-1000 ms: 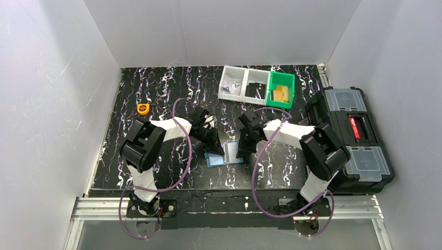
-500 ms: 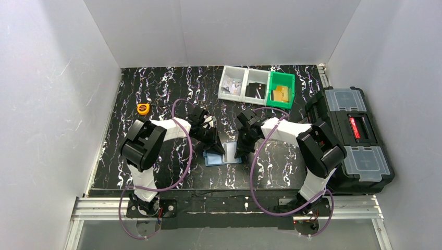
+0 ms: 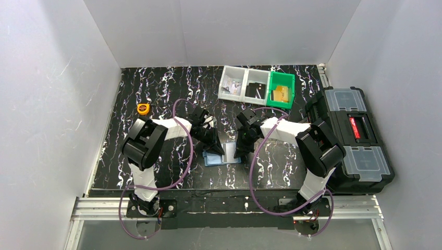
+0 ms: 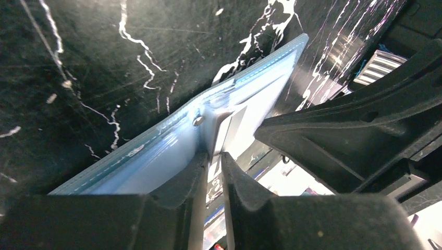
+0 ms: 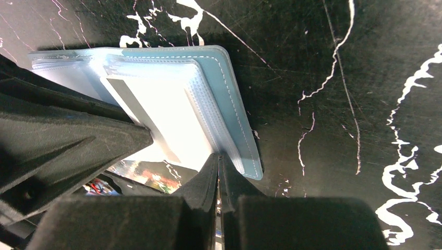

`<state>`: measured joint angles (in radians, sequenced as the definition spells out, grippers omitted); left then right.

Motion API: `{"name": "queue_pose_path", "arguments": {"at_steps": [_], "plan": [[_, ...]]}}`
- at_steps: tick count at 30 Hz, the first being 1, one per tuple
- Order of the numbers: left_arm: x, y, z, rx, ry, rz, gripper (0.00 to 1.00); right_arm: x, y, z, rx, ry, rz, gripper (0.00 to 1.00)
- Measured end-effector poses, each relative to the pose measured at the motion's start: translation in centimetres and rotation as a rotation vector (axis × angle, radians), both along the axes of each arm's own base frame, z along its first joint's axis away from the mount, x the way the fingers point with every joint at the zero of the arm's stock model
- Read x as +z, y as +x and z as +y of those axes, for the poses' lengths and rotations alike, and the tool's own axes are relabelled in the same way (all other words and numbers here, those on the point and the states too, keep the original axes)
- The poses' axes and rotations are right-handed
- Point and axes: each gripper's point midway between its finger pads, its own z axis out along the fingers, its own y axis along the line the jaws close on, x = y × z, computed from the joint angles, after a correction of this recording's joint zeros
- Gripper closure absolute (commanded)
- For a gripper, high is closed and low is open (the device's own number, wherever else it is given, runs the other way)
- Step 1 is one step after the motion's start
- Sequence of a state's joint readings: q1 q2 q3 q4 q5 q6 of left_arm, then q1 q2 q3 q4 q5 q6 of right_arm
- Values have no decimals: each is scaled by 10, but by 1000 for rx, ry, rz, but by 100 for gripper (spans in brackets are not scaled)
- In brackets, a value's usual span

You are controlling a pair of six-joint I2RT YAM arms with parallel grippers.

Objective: Take the credit cards out of the card holder
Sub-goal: Remove the credit card from the card holder.

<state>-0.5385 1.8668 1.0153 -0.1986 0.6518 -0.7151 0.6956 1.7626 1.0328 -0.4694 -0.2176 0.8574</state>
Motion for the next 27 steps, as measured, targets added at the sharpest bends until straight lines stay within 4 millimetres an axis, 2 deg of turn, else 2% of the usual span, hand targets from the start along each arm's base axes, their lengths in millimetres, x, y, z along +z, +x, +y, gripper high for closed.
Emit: {"name": "queue_pose_path", "arguments": {"at_steps": [6,10,18,27], "plan": [[-2,0,-1,40,-47,32,91,0,0,0,0,1,2,94],[-3,0,-2,67,-83,48,100,0,0,0,1,0,5,94],[-2,4,-3,95,-111,53,100,0,-1,-1,-4,-2,16,97],[-1,1,6,92,-90,59,100,0,-1,1,-22,38,33,98]]}}
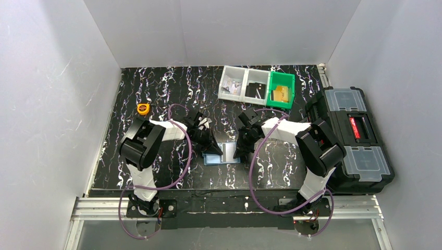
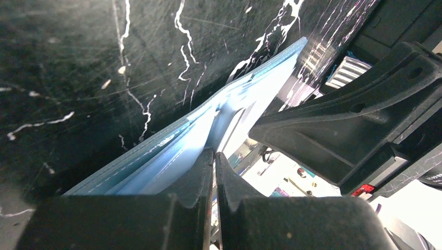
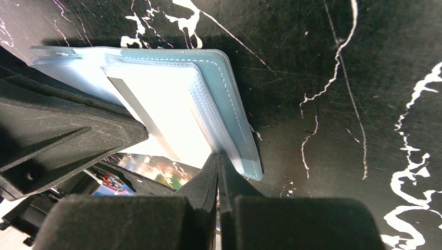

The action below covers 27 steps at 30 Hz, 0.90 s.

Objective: Take the credit cards out of the card holder
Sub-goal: Remove the credit card from the card holder.

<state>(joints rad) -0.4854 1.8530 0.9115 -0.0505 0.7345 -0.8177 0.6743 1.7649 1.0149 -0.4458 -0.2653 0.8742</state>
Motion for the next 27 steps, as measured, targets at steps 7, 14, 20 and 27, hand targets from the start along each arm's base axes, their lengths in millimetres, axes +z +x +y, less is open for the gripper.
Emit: {"name": "queue_pose_path", "arguments": {"at_steps": [7,14,20,27], "plan": [[0,-1,7,-4,10,14,100,0,0,3,-12,28,11,99],[2,1,16,-1,20,22,100,-1,0,2,-25,60,31,99],[5,3,24,-10,39,20,100,-1,1,2,-26,71,38,99],[15,6,38,0,46,0,100,-1,1,2,-26,76,40,99]]}}
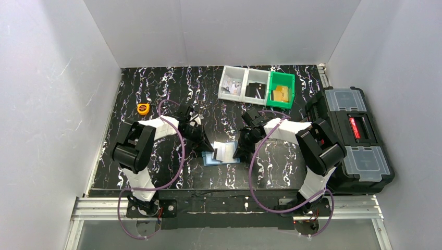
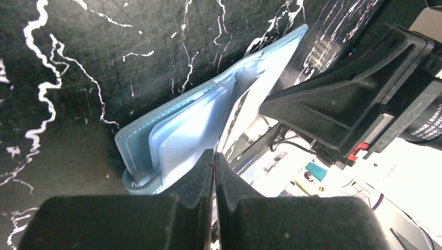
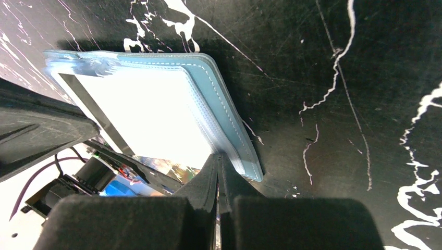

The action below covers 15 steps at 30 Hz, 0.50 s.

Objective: Take the credit cards out of the card holder
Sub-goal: Remove the credit card from the card holder.

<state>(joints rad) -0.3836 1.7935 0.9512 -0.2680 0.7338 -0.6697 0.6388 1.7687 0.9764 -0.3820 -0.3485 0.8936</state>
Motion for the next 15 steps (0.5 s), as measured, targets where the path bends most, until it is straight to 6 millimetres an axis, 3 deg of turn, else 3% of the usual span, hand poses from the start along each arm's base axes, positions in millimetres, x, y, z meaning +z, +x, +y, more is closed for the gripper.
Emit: {"name": "queue_pose_path", "arguments": {"at_steps": [10,15], "plan": [[11,1,12,5,-10,-15,100,1,2,-1,12,3,-22,93],[14,0,15,11,-19,-18,100,3,5,-3,25,-18,-51,75]]}}
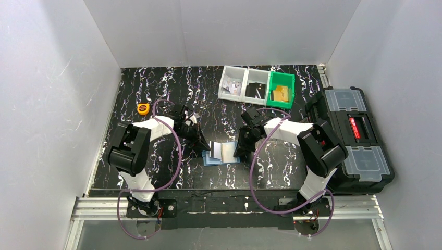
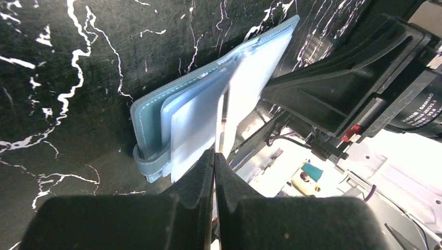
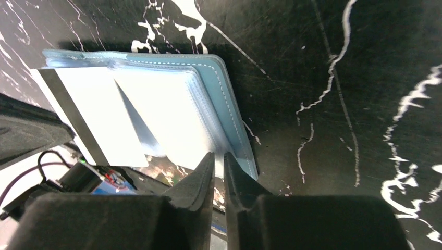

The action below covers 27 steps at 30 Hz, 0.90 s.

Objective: Take the credit cards out of the card holder
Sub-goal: Remove the credit card from the card holder.

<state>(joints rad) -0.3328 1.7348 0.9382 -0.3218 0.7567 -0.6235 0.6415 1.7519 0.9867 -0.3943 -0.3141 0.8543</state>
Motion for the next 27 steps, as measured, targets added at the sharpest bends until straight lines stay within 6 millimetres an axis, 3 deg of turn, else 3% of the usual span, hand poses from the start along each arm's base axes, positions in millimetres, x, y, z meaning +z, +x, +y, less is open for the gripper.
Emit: {"name": "queue_pose_path", "arguments": {"at_steps": [4,10,18,27], "plan": [[2,-1,-1,-3,-10,3,100,4,7,-6,-2,-35,-54,58],[10,-1,-2,3,-34,-1,100,28,14,-8,-3,-23,-118,42],[22,3,-5,32,-88,1,100,64,20,16,0,134,-159,26],[49,17,-12,107,-212,0,100,75,21,43,-44,344,-135,17]]}}
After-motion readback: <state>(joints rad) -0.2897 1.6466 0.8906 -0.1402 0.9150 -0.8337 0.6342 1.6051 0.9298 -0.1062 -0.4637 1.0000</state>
